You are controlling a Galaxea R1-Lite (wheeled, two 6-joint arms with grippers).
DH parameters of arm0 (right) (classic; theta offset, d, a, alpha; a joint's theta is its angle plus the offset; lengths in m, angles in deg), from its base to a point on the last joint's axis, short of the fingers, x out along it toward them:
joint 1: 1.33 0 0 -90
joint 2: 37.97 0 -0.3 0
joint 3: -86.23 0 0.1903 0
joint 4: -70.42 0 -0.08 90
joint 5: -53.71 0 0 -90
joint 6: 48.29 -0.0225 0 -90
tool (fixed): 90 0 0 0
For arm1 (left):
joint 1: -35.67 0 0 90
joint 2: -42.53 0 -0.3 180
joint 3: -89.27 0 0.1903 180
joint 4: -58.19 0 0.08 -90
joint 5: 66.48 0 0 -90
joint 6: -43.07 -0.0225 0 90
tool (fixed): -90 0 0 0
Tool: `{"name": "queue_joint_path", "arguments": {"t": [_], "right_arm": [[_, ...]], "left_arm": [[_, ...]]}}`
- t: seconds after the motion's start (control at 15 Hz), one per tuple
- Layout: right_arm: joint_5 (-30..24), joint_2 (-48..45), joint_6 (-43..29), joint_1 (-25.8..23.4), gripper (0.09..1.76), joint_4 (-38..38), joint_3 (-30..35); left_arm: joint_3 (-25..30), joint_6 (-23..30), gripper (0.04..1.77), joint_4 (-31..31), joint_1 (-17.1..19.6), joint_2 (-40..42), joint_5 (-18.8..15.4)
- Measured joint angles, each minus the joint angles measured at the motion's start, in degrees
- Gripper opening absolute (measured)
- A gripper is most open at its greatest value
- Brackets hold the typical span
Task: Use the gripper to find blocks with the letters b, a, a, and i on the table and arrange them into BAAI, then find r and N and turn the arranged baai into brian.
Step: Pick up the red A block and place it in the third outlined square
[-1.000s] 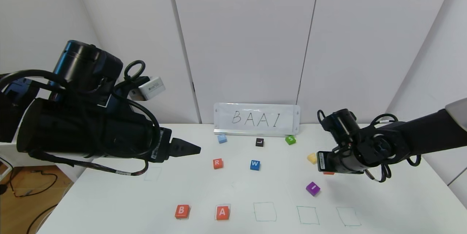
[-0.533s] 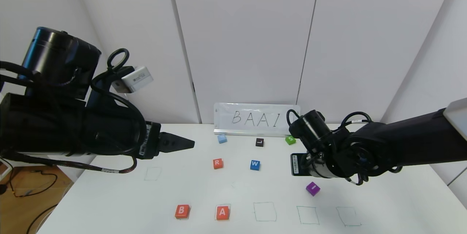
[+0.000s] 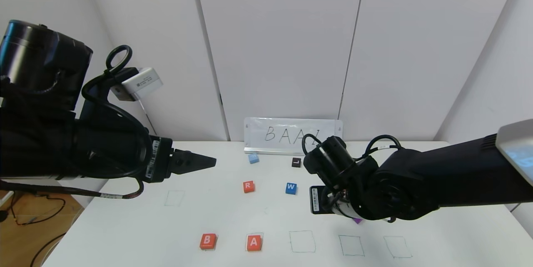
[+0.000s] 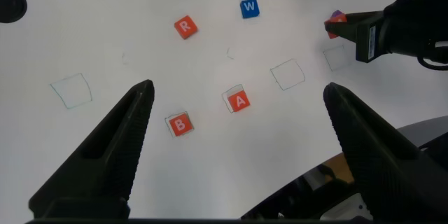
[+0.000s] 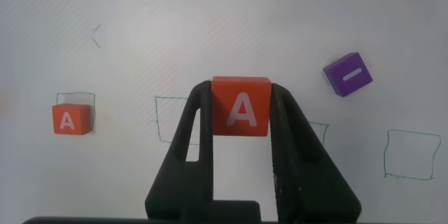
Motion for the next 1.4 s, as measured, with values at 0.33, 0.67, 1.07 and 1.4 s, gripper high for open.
{"name": "queue_joint_path", "arguments": {"t": [0.33, 0.67, 1.07, 1.4], "right_arm": [[0.1, 0.7, -1.6, 2.6, 0.53, 0.4, -0.3], [0.1, 1.8, -3.7, 4.7, 0.53, 1.5, -1.2], [0.0, 3.7, -5.3, 5.7, 0.53, 1.2, -1.2], [-0.3, 5.2, -5.3, 7.7, 0.53, 0.9, -0.5]], "left_arm": [[0.3, -0.7, 1.72, 0.1, -0.1, 0.9, 0.0], [0.3, -0.8, 1.72, 0.1, -0.2, 1.2, 0.0], [0.4, -0.8, 1.72, 0.0, -0.4, 2.3, 0.1], [0.7, -1.5, 1.72, 0.1, -0.3, 2.4, 0.2]]}}
